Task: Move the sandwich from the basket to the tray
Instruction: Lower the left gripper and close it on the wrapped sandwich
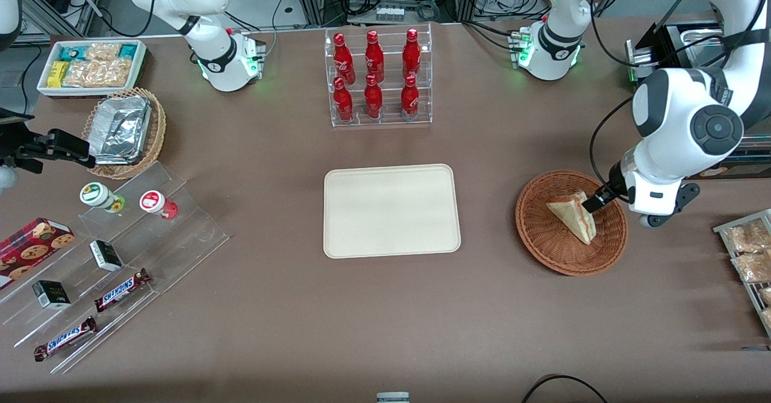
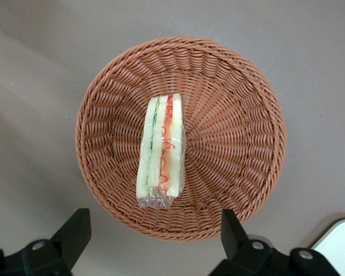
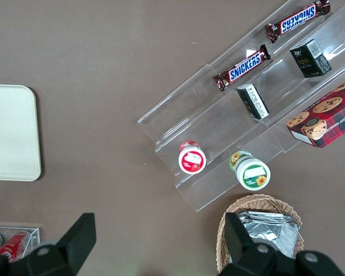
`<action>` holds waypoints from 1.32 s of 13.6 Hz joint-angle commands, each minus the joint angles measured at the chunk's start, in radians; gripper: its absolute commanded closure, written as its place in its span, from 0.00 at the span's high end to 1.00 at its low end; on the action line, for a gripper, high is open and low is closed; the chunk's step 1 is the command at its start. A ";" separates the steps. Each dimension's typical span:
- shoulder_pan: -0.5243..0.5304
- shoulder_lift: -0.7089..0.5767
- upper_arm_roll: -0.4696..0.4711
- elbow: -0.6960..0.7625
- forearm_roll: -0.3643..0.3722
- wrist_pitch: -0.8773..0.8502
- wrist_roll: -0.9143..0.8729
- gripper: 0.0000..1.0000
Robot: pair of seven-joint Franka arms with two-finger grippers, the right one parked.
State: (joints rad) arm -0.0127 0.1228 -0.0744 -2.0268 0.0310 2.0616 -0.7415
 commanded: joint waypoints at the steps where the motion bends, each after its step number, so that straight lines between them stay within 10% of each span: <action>1: -0.004 0.005 -0.001 -0.051 0.017 0.078 -0.044 1.00; 18: -0.001 0.138 -0.001 -0.181 0.021 0.360 -0.044 1.00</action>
State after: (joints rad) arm -0.0143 0.2487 -0.0744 -2.1953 0.0316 2.3902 -0.7599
